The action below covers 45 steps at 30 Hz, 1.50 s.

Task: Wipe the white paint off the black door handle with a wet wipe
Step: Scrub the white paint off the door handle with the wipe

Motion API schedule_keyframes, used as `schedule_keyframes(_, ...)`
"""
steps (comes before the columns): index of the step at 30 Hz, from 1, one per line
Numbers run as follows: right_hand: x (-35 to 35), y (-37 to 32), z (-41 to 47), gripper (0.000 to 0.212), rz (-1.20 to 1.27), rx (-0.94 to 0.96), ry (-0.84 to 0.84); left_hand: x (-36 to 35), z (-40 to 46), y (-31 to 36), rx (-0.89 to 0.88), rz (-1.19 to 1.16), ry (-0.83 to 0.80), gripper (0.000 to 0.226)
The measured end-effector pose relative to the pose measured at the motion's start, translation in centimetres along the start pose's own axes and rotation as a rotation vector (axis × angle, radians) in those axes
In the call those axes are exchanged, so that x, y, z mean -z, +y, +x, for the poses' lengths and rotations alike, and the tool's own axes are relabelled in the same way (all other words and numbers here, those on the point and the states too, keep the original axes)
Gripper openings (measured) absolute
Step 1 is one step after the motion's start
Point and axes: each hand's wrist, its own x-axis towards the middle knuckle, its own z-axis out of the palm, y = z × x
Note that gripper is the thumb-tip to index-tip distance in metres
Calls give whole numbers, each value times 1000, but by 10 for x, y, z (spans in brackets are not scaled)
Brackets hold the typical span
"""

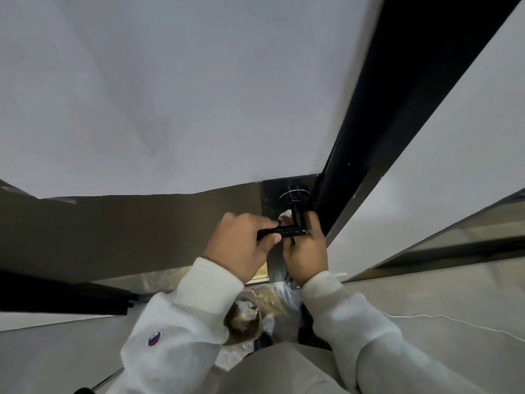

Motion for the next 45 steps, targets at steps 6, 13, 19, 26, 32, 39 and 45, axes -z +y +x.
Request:
schedule_keyframes(6, -1, 13, 5, 35, -251, 91, -94, -5, 2, -5, -8, 27, 2, 31)
schedule_keyframes(13, -5, 18, 9, 22, -220, 5, 7, -1, 0, -2, -11, 10, 10, 30)
schedule_keyframes(19, 1, 34, 8, 40, -506, 40, -37, 1, 2, 0, -3, -21, 21, 30)
schedule_keyframes(26, 3, 16, 15, 29, -272, -89, 107, 1, 1, 3, 2, 9, 7, 30)
schedule_keyframes(32, -7, 13, -2, 23, -219, 52, 75, 1, -4, 8, 1, -10, 29, 30)
schedule_keyframes(39, -22, 9, -7, 28, -474, 101, -261, 0, -3, 7, 2, -8, 40, 29)
schedule_keyframes(45, 0, 45, -14, 35, -389, 34, -189, -3, -7, 7, -41, 6, 23, 29)
